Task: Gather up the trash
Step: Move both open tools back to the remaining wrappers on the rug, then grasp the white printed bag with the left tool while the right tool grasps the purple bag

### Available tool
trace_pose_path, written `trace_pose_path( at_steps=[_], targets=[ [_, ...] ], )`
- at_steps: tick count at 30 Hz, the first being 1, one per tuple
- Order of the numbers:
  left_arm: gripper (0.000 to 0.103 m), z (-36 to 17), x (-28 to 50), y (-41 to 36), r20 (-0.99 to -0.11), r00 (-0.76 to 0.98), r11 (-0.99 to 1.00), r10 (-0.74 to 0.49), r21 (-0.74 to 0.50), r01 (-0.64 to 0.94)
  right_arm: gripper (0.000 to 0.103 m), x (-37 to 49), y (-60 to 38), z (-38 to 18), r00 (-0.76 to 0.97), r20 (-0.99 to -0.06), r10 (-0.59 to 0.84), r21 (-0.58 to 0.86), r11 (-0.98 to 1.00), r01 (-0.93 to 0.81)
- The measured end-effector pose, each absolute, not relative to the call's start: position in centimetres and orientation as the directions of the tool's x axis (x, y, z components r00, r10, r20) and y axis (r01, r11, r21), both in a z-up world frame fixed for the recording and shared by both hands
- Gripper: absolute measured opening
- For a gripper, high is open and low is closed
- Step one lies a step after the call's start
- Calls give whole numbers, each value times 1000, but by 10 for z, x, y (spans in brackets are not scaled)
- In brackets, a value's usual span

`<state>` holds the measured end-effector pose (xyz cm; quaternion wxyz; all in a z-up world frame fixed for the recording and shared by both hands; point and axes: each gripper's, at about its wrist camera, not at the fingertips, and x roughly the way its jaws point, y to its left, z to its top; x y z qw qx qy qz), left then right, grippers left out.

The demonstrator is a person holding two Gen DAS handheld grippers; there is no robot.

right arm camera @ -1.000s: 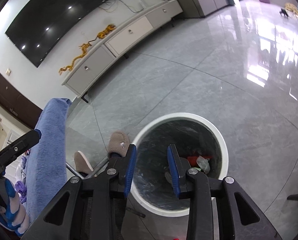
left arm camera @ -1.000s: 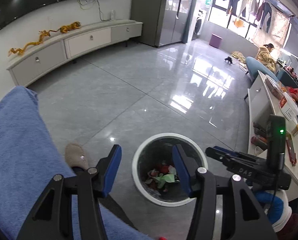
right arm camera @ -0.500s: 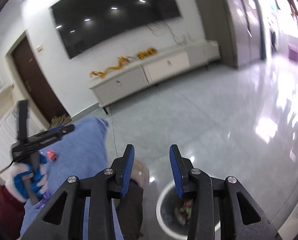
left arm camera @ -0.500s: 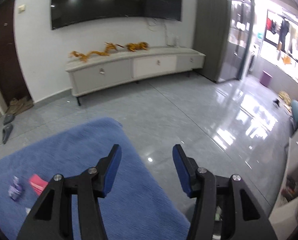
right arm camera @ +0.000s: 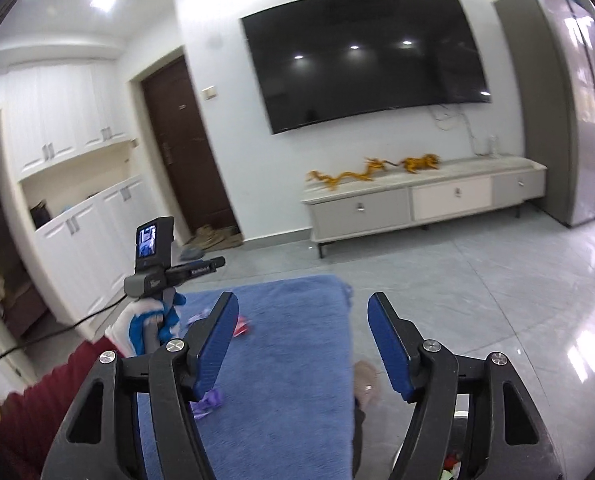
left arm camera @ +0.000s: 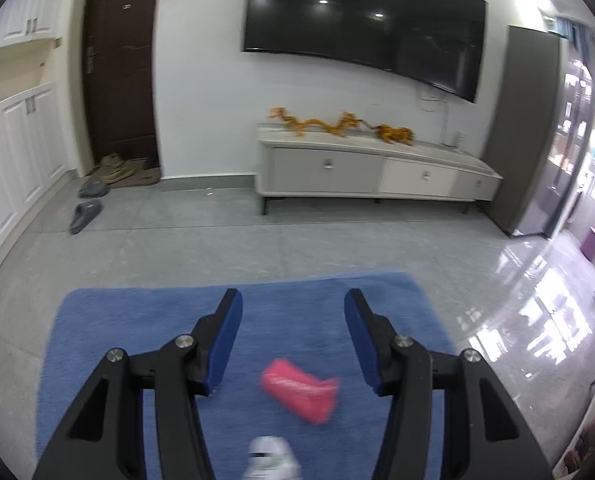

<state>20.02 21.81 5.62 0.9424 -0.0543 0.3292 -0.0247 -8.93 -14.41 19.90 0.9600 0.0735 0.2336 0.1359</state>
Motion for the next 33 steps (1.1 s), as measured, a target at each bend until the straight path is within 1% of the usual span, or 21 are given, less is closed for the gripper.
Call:
trace_pose_path(
  at_steps=[4, 8, 10, 13, 17, 23, 28, 33],
  targets=[
    [51, 24, 184, 286, -643, 766, 988, -12, -124, -88, 66, -94, -119, 192, 829, -432, 354, 210, 934, -289],
    [51, -13, 156, 308, -666, 746, 987, -16, -131, -97, 66, -81, -87, 157, 780, -477, 405, 231, 914, -334],
    [51, -30, 145, 308, -682, 730, 986, -45, -147, -77, 66, -70, -68, 131, 741, -514, 432, 255, 902, -348],
    [51, -46, 122, 304, -687, 718, 981, -112, -190, -28, 66, -43, -34, 82, 659, -602, 450, 279, 892, -354],
    [51, -51, 106, 293, -681, 699, 970, -217, -230, 77, 66, -22, 9, 38, 571, -673, 471, 289, 878, -382],
    [51, -50, 96, 278, -659, 658, 927, -365, -321, 193, 66, 2, 57, -2, 473, -735, 486, 290, 856, -429],
    [51, -54, 95, 258, -666, 615, 906, -422, -324, 271, 66, 16, 75, -29, 422, -772, 475, 291, 855, -429],
    [51, -68, 98, 248, -700, 592, 916, -400, -291, 274, 66, 29, 82, -48, 384, -797, 467, 294, 854, -429]
  ],
)
